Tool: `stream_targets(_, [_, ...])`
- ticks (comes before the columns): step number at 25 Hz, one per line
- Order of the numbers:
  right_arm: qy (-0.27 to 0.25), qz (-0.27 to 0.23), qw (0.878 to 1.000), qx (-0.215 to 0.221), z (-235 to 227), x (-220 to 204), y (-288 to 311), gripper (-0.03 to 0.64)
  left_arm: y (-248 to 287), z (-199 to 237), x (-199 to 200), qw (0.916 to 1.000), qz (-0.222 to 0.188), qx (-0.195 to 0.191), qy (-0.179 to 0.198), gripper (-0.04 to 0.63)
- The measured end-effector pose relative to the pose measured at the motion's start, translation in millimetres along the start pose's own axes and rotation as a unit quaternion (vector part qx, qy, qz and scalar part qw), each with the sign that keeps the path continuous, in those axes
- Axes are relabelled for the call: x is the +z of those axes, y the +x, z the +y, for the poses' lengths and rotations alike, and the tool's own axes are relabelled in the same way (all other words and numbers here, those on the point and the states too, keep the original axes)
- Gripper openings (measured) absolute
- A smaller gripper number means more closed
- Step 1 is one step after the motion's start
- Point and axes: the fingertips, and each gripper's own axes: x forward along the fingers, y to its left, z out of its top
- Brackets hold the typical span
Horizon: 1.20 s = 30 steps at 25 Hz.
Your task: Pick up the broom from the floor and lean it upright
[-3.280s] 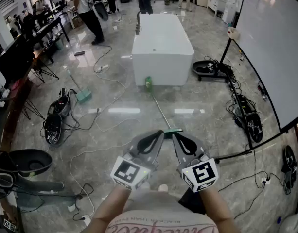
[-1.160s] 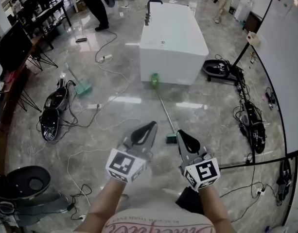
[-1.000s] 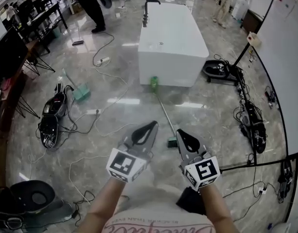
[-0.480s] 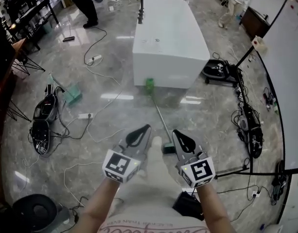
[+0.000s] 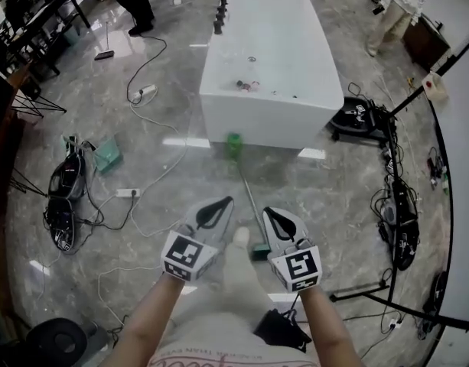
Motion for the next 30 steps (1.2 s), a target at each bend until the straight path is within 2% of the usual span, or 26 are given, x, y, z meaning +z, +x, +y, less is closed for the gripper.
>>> stream_targets(6, [0.025,0.062,0.998,-0.012,-46,-53,51,0.002,62,25,-48,0.9972,0.050,-0.014,-0.054,-0.002])
stream_targets(11, [0.078,0.110,0.990,-0.040,-78,-115,93,0.003,102,48,-90,0.9939,0.089,-0.022,-0.061,-0.002])
stream_targets(16, [0.086,0.175,0.980,-0.042,-92,-196,153,0.003,141,80,-158,0.9909,0.116,-0.020,-0.065,-0.002])
stream_targets(19, [0.093,0.222,0.970,-0.029,-94,-254,185,0.015,165,93,-202,0.9894,0.132,-0.024,-0.056,-0.002])
stream_targets(23, [0.106,0.277,0.955,-0.019,-99,-320,227,0.032,200,115,-255,0.9860,0.148,-0.042,-0.065,-0.002])
stream_targets(30, [0.116,0.365,0.924,0.003,-90,-416,293,0.104,234,143,-353,0.9677,0.232,-0.077,-0.063,-0.002])
